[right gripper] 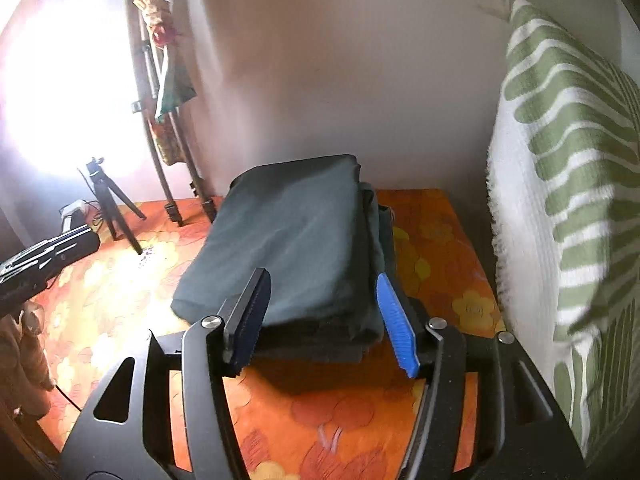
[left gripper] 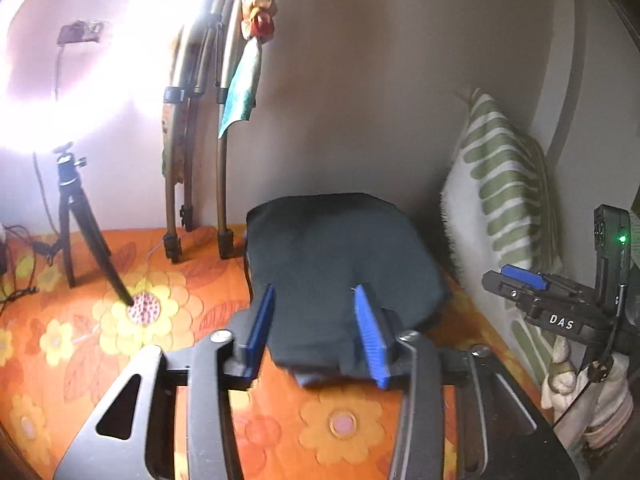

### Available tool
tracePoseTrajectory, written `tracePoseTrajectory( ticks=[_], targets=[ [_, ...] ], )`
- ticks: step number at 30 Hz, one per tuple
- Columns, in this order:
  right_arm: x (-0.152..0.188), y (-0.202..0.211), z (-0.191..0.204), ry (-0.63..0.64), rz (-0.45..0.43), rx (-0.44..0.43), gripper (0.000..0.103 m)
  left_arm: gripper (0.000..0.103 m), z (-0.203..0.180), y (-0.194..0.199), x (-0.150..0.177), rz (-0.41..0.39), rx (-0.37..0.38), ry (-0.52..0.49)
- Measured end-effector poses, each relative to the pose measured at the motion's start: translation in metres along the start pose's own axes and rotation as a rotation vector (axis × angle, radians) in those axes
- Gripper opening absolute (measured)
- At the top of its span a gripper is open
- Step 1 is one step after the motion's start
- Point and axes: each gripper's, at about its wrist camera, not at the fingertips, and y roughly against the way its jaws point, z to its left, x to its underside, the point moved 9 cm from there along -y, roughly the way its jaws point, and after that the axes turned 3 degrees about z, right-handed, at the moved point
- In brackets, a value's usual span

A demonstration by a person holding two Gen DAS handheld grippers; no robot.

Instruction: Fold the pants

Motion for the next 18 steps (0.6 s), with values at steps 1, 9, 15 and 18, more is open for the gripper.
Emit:
tracePoseTrajectory(
  ticks=[1,9,15,18],
  targets=[
    [0.005,0.006,0.003,-0.004,-0.002,0.005,0.062,0.043,-0.003,0.007,0.005,0.005,0.011,0.001],
    [0.035,0.049,0.029,0.015,-0.030,0.094,0.073,0.052,-0.019,0.055,0.030,-0.010,0.039,-0.025],
    [0.050,0.084,0.045,0.029,-0.080,0.145,0.080,0.057,-0.019,0.088,0.053,-0.011,0.043,-0.025],
    [0.059,0.099,0.053,0.028,-0.099,0.156,0.082,0.059,-0.018,0.105,0.062,-0.023,0.036,-0.038]
  ],
)
